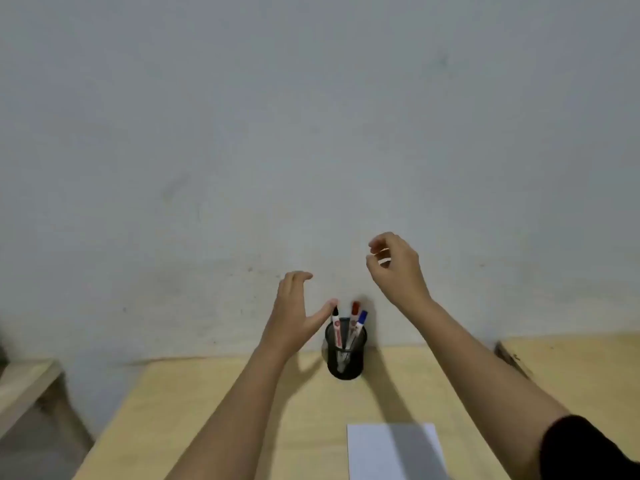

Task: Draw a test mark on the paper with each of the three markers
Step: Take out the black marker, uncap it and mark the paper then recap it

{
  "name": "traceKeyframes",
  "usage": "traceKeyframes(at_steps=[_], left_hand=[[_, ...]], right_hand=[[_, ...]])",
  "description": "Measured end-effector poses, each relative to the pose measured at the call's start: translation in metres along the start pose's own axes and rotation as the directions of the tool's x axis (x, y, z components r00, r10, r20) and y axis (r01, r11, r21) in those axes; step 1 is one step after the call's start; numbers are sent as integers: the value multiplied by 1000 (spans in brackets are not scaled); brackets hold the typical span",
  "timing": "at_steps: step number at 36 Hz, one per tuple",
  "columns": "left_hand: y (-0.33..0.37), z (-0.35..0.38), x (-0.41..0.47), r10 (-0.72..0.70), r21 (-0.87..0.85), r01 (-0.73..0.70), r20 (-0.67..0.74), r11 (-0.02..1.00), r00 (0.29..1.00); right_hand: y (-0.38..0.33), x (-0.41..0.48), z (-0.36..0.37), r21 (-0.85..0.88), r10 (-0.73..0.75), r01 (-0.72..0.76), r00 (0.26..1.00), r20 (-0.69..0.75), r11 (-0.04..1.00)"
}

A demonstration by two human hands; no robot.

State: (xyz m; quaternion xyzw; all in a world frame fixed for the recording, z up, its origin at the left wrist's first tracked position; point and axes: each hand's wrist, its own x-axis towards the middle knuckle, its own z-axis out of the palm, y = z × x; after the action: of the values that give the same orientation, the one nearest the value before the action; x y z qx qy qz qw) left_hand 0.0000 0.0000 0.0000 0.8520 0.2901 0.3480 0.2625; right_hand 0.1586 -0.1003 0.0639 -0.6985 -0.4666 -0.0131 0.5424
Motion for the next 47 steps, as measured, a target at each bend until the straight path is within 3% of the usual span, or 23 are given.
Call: traceKeyframes(at_steps=[5,10,16,23,26,30,37,44,47], left_hand=[[-66,66,-38,-225,-105,245,171,964,959],[-99,121,-53,-324,-300,377,211,876,922],[-108,158,-50,-234,-471,282,158,836,959],[-119,168,-45,-249,-478,268,103,836,963],[-121,169,-43,-234,-472,253,99,845,967],[-122,168,-44,-233,-476,256,110,841,966],[-116,166,-46,-223,-490,248,110,836,969],[-100,160,-53,-267,-481,272,80,833,960],[-90,150,-67,-359,-623,350,117,699,926]], right_hand=[[68,-39,56,-1,214,-217,963,162,976],[110,-52,100,-33,261,-259,951,164,965],[134,-48,131,-122,237,-224,966,100,967],[137,-46,146,-235,212,-181,970,118,955],[137,-46,142,-185,204,-181,972,115,966],[126,-45,129,26,181,-183,982,49,983],[89,-57,91,329,12,15,997,-81,944],[76,-96,54,353,-44,85,992,-122,932],[85,-118,41,277,-49,64,997,-62,959]])
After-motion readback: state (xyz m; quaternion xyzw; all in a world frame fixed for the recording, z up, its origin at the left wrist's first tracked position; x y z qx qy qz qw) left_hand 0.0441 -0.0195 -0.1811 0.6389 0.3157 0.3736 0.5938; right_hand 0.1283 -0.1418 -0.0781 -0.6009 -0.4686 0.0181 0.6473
